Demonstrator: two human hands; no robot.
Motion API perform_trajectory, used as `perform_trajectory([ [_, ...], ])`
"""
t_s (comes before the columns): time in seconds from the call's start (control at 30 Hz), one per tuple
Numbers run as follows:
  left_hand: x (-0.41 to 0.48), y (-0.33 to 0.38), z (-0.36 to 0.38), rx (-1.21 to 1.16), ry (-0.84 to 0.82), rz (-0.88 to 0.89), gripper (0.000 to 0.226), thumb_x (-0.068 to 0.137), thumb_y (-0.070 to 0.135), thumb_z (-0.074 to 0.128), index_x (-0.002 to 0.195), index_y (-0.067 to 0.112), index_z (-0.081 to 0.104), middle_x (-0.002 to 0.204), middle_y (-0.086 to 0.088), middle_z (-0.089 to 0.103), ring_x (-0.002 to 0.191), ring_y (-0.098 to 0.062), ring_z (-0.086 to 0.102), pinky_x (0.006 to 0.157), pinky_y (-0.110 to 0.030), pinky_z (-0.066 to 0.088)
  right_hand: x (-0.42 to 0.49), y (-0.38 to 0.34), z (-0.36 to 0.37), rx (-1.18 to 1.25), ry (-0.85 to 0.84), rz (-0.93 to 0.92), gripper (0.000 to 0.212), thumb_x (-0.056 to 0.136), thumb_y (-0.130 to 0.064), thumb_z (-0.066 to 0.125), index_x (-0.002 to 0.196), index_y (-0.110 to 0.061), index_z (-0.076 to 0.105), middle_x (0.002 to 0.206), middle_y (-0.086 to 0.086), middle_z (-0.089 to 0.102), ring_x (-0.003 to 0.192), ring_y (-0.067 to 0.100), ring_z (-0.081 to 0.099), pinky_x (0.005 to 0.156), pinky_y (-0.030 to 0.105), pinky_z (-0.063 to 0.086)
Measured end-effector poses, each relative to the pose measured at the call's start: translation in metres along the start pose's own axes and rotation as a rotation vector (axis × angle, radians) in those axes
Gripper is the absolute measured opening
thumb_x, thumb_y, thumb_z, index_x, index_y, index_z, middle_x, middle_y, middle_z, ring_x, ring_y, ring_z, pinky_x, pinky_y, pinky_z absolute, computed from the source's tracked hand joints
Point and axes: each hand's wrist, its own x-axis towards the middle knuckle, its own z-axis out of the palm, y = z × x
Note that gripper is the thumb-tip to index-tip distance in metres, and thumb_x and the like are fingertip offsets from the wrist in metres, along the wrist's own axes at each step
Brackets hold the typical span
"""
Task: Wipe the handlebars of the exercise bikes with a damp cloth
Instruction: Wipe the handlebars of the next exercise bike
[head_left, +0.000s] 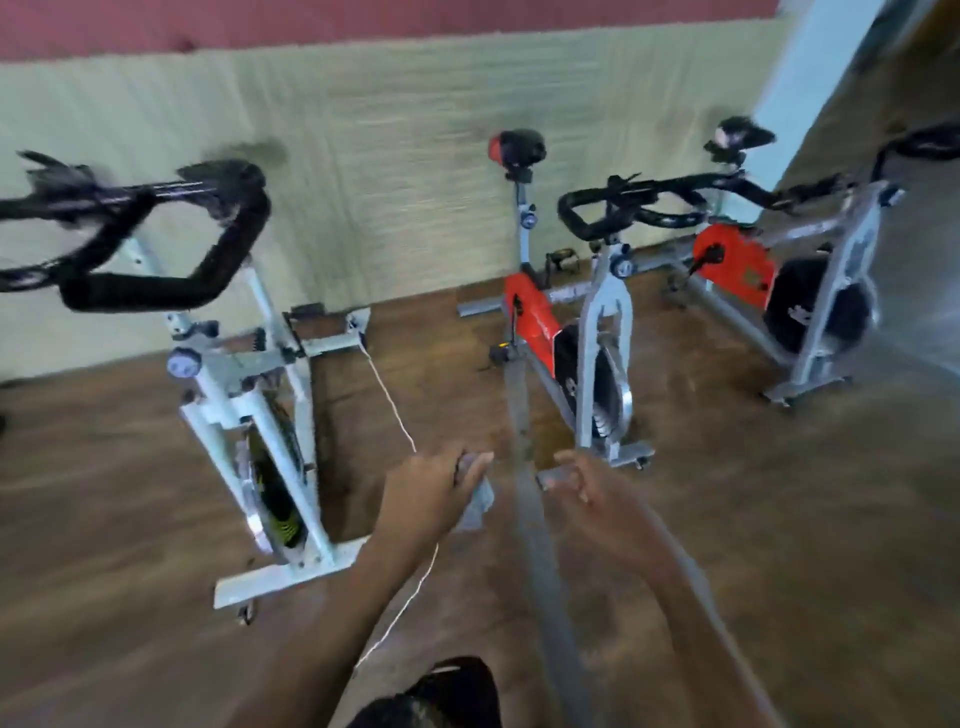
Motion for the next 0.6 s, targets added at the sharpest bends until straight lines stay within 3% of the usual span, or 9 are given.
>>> perform_trajectory([
  [0.07,-0.006,-0.009,-0.010,0.018,0.034,-0.133,0.051,0.089,0.063,0.040,0.078,0.018,0.063,0.069,-0.010,0.067,0.068,-0.038,0.065,0.051,-0.036,0.047,0.030,-0.008,-0.001,-0.061,-0.122,-0.083,0.041,0.094,-0.045,0.052,0.126,-0.020,0.052,0.083,-0.009,0.056,0.089,0.013,0.057,0.071,0.024,0.033],
  [0.17,-0.008,-0.027,-0.023,0.026,0.157,-0.300,0.061,0.087,0.070,0.028,0.076,0.017,0.054,0.072,-0.005,0.064,0.074,-0.031,0.064,0.055,-0.037,0.046,0.074,-0.027,0.008,-0.095,-0.231,-0.243,0.035,0.094,-0.046,0.052,0.122,-0.025,0.054,0.080,-0.011,0.057,0.085,0.013,0.059,0.080,0.031,0.045],
  [0.2,-0.006,-0.033,-0.028,0.023,0.193,-0.362,0.061,0.087,0.071,0.028,0.076,0.016,0.053,0.073,-0.003,0.064,0.075,-0.029,0.063,0.056,-0.036,0.044,0.087,-0.035,0.012,-0.092,-0.272,-0.284,0.033,0.094,-0.043,0.054,0.120,-0.024,0.055,0.078,-0.011,0.057,0.081,0.012,0.059,0.081,0.031,0.047],
  [0.3,0.004,-0.048,-0.045,0.013,0.324,-0.543,0.047,0.093,0.061,0.045,0.082,0.017,0.058,0.076,0.001,0.063,0.078,-0.030,0.063,0.054,-0.033,0.033,0.130,-0.062,0.028,-0.091,-0.416,-0.428,0.024,0.096,-0.033,0.056,0.116,-0.020,0.056,0.076,-0.012,0.055,0.070,-0.001,0.052,0.067,0.012,0.038],
  [0.47,0.020,-0.082,-0.085,0.077,0.572,-0.777,0.033,0.095,0.049,0.049,0.095,0.019,0.064,0.081,-0.007,0.069,0.078,-0.036,0.063,0.057,-0.032,0.034,0.199,-0.117,0.050,-0.121,-0.606,-0.605,0.024,0.096,-0.041,0.051,0.117,-0.028,0.055,0.079,-0.018,0.052,0.075,-0.005,0.051,0.076,0.022,0.041],
  [0.6,0.028,-0.100,-0.123,0.061,0.840,-0.919,0.026,0.096,0.044,0.051,0.091,0.021,0.061,0.074,0.005,0.060,0.074,-0.028,0.061,0.061,-0.033,0.039,0.246,-0.172,0.059,-0.129,-0.731,-0.779,0.025,0.096,-0.045,0.048,0.117,-0.034,0.056,0.089,-0.018,0.057,0.083,-0.003,0.057,0.084,0.031,0.050],
])
